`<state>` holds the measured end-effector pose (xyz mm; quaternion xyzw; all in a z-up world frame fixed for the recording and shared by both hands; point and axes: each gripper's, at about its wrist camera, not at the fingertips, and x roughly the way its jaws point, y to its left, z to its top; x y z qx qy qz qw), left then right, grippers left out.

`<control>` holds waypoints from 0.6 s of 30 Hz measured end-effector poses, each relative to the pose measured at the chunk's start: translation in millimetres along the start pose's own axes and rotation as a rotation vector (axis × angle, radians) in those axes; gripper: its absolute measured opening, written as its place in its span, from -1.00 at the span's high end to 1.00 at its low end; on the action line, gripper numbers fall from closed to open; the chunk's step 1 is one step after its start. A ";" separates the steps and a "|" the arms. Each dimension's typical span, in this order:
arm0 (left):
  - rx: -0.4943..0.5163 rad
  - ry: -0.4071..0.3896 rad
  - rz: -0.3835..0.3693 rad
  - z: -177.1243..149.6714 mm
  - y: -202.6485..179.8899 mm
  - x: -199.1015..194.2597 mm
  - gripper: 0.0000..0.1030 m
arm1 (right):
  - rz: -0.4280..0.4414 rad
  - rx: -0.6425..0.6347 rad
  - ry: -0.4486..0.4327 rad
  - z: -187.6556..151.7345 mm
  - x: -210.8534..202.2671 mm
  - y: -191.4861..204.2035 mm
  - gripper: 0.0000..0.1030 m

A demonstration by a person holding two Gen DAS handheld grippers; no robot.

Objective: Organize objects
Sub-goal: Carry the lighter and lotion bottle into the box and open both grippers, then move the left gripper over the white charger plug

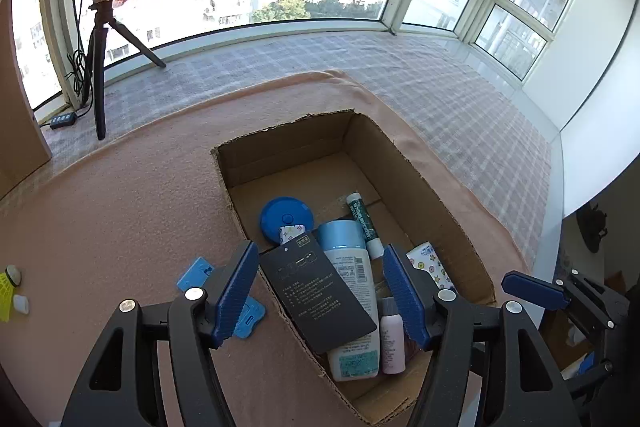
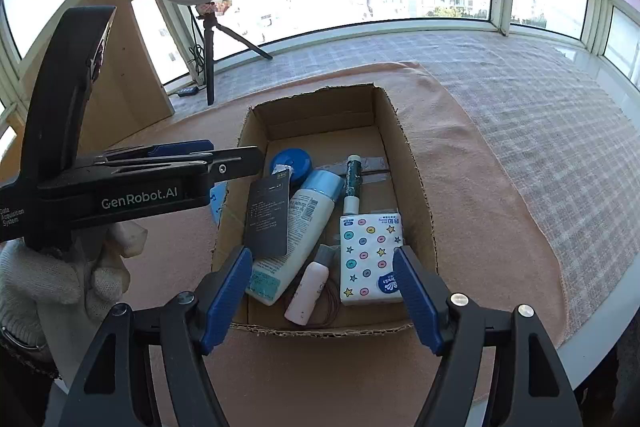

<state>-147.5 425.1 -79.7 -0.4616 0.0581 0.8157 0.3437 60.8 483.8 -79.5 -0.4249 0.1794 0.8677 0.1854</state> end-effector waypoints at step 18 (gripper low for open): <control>-0.099 -0.020 0.070 -48.4 75.9 -66.8 -0.32 | 0.107 -0.023 0.027 -0.7 5.0 50.3 -0.35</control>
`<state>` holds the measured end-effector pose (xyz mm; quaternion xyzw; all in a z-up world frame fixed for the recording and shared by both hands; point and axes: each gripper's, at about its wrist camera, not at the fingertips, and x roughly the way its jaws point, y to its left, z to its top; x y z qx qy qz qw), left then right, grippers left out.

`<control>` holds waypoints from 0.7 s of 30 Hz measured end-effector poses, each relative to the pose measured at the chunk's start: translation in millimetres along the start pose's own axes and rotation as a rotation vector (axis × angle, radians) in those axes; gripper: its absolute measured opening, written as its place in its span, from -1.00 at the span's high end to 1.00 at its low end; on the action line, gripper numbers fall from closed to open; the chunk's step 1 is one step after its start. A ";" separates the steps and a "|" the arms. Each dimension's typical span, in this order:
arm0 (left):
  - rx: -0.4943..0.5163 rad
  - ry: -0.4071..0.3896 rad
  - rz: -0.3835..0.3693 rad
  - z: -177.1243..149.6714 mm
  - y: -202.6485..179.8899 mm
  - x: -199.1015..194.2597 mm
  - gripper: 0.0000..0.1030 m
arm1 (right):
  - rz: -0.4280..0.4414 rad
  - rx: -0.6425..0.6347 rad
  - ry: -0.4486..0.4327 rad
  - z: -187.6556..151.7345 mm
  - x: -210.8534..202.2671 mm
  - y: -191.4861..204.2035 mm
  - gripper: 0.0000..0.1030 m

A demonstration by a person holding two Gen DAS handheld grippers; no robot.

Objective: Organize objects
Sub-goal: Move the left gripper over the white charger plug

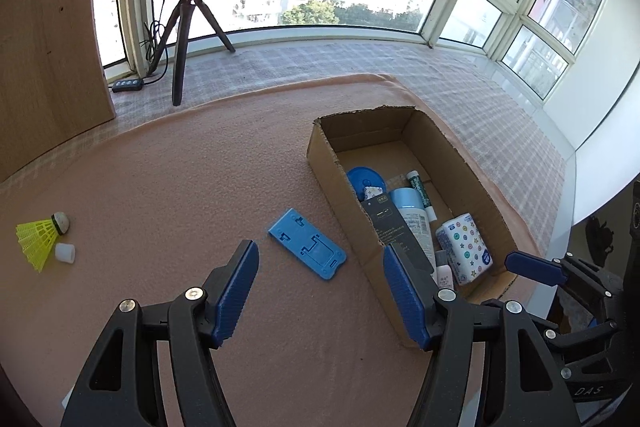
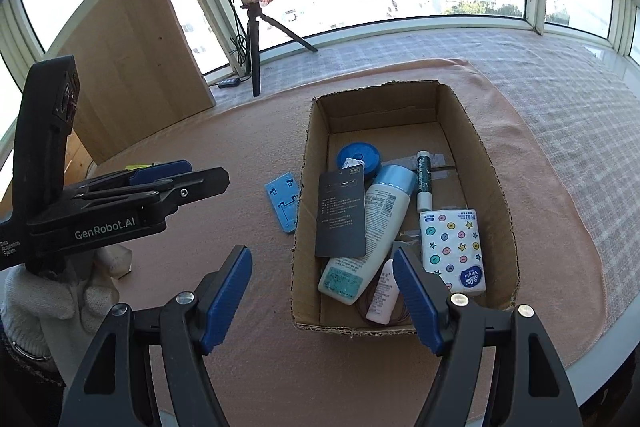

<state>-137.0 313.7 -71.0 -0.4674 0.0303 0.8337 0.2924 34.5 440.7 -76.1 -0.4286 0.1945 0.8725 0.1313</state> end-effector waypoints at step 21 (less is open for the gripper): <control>-0.179 0.020 0.169 -124.0 188.8 -105.1 -0.05 | 0.120 -0.063 0.093 -16.7 36.1 111.0 -0.35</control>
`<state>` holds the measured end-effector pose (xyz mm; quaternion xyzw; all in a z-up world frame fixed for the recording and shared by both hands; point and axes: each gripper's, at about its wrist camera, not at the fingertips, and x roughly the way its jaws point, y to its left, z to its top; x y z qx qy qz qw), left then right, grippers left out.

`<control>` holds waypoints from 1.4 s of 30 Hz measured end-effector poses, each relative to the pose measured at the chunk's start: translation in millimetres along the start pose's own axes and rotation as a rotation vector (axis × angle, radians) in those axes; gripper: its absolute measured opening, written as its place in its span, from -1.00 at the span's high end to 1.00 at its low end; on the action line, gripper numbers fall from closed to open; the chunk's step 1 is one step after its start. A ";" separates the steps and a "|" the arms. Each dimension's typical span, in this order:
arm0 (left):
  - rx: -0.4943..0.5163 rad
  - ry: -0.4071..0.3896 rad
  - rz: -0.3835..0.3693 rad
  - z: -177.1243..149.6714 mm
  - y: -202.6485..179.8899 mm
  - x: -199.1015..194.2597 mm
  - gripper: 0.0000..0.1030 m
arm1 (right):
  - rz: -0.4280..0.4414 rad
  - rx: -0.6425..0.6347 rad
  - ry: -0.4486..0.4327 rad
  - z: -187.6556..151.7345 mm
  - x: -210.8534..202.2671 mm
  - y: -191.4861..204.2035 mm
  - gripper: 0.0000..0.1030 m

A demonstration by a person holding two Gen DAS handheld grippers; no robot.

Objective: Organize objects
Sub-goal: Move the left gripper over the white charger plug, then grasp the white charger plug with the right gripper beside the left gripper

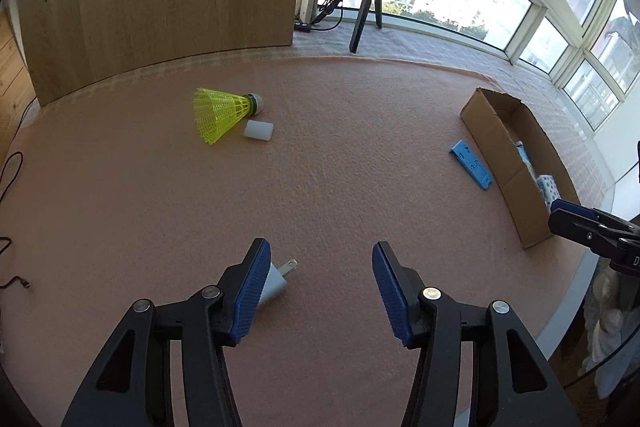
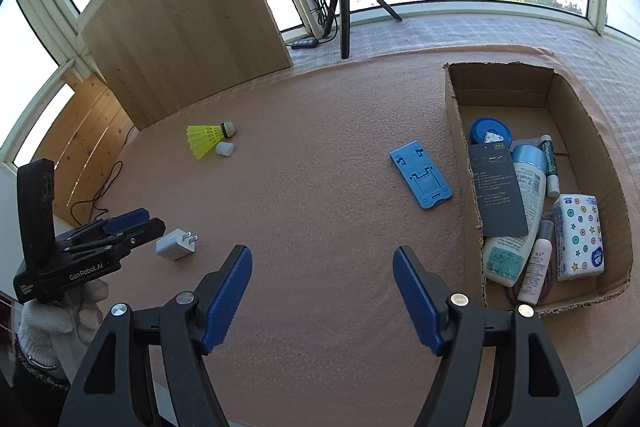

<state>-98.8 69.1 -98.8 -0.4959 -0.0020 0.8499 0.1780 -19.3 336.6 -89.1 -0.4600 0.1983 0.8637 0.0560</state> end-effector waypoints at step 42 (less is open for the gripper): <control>0.150 0.114 -0.065 -2.9 78.7 41.6 0.37 | 0.028 0.051 0.076 -34.9 54.3 99.6 -0.34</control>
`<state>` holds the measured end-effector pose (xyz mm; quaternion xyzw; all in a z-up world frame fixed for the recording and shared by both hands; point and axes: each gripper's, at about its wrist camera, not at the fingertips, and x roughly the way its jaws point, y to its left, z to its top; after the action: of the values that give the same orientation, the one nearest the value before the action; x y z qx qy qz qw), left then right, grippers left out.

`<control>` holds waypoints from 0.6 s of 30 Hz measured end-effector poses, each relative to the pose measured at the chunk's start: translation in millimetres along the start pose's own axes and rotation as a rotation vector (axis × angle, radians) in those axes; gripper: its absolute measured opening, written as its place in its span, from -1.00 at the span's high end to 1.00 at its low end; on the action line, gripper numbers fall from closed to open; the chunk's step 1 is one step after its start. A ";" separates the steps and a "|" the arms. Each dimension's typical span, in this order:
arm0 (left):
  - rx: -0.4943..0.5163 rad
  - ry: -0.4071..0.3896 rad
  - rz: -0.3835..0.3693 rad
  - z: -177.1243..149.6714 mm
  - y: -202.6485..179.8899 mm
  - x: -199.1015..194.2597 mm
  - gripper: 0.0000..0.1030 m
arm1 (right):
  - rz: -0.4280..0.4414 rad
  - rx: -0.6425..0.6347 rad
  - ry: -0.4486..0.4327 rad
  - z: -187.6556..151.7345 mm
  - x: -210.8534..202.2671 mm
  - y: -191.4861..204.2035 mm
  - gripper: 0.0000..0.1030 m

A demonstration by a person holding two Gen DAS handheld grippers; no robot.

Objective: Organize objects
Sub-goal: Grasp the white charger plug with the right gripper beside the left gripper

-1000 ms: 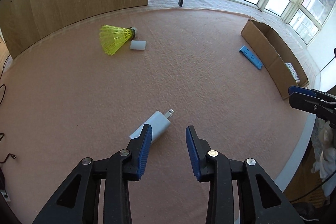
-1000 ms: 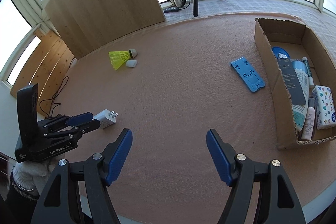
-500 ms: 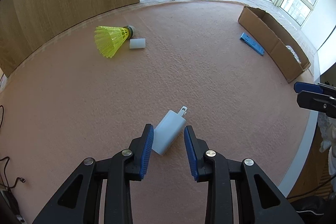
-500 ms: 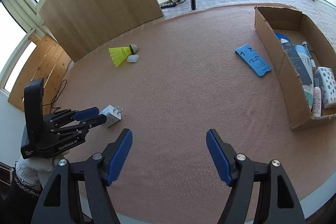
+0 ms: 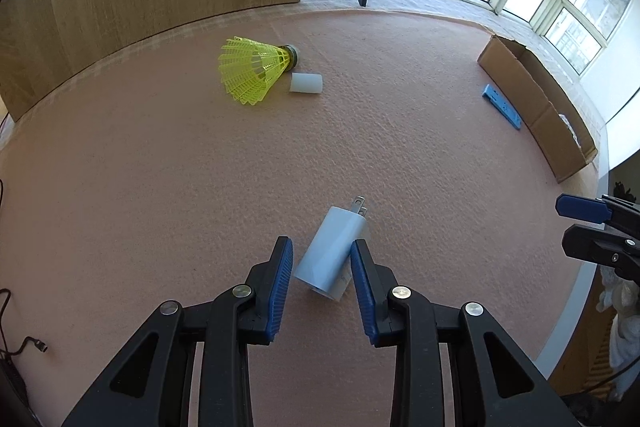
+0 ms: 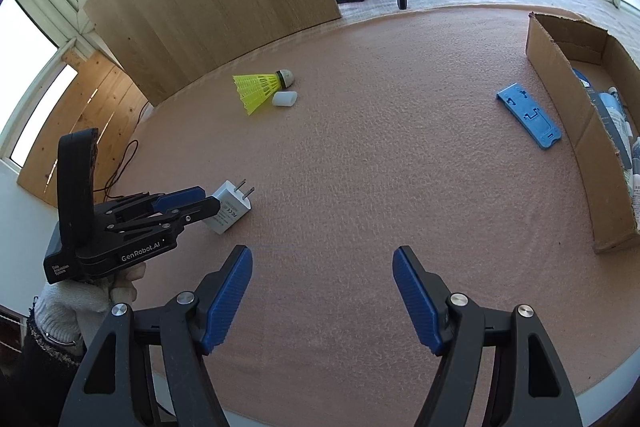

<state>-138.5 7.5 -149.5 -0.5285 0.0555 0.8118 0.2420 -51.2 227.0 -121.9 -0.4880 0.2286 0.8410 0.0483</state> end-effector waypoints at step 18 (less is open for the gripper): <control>-0.093 0.017 -0.167 -2.7 40.4 18.5 0.25 | 0.137 0.112 0.099 21.4 53.0 16.1 -0.28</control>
<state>-160.5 -22.7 -173.7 -0.5490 -0.0244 0.7860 0.2833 -100.7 214.4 -152.2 -0.5088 0.3102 0.8030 0.0067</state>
